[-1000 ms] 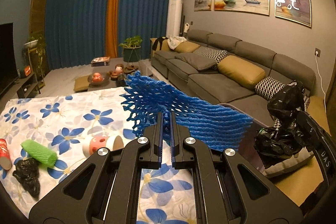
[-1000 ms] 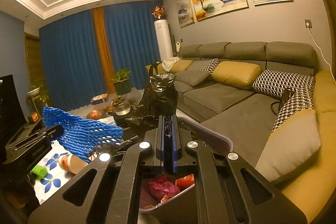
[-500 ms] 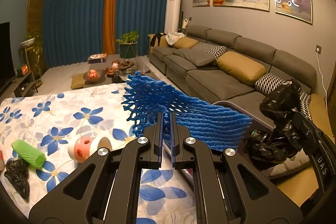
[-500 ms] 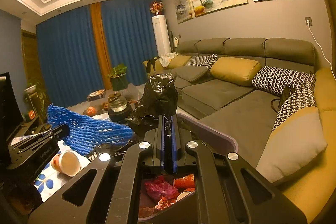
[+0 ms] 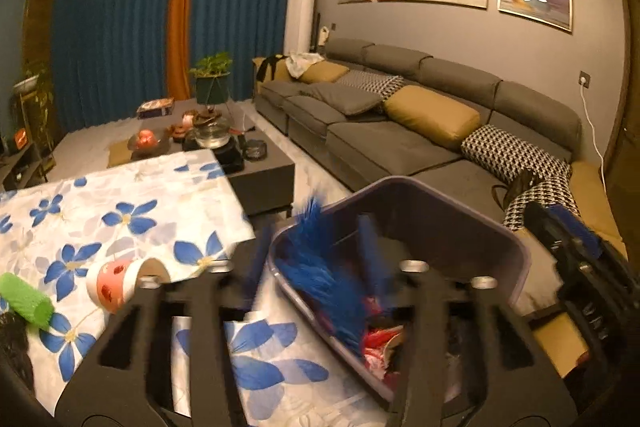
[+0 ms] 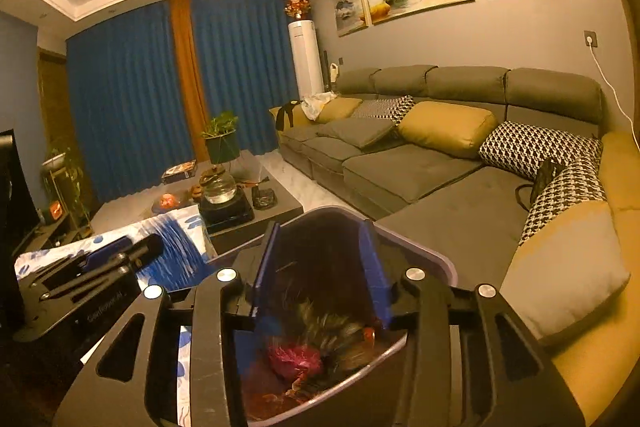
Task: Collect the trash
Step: 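Open both tools to drop the mesh and bag into the bin, then move both open tools back over the remaining trash, then grasp the small black plastic bag with the left tool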
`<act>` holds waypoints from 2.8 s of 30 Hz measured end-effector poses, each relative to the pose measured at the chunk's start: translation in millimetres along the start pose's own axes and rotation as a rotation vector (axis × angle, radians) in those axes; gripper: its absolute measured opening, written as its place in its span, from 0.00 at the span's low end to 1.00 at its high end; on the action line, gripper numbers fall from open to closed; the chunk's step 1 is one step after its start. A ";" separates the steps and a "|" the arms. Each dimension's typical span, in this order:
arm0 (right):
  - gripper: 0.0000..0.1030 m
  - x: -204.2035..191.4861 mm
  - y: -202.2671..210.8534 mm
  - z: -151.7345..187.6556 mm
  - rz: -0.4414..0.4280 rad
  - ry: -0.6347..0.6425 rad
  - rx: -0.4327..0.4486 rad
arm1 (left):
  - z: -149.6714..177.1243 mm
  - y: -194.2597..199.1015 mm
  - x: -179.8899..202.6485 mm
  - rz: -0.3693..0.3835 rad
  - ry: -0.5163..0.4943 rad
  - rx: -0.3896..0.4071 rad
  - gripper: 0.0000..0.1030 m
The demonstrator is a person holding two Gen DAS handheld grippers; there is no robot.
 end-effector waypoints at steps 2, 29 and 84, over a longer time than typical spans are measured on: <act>0.52 3.4 4.8 -1.1 0.006 -0.006 0.008 | 1.3 3.4 -5.1 -0.029 0.005 0.004 0.72; 0.86 -57.2 66.4 39.2 -0.072 0.088 -0.012 | 55.4 127.3 -94.5 -0.323 0.052 0.042 0.92; 0.69 -241.4 -24.7 106.9 -0.279 0.308 -0.208 | 132.8 172.4 -300.1 -0.378 0.355 -0.144 0.28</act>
Point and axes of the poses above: each gripper's, at about its wrist camera, not at the fingertips, and y roughly against the way its jaws point, x to its right, z to its underside, the point moved 4 cm from there along -y, roughly the way its jaws point, and after that the axes turned 8 degrees about z, right-handed, at the moved point
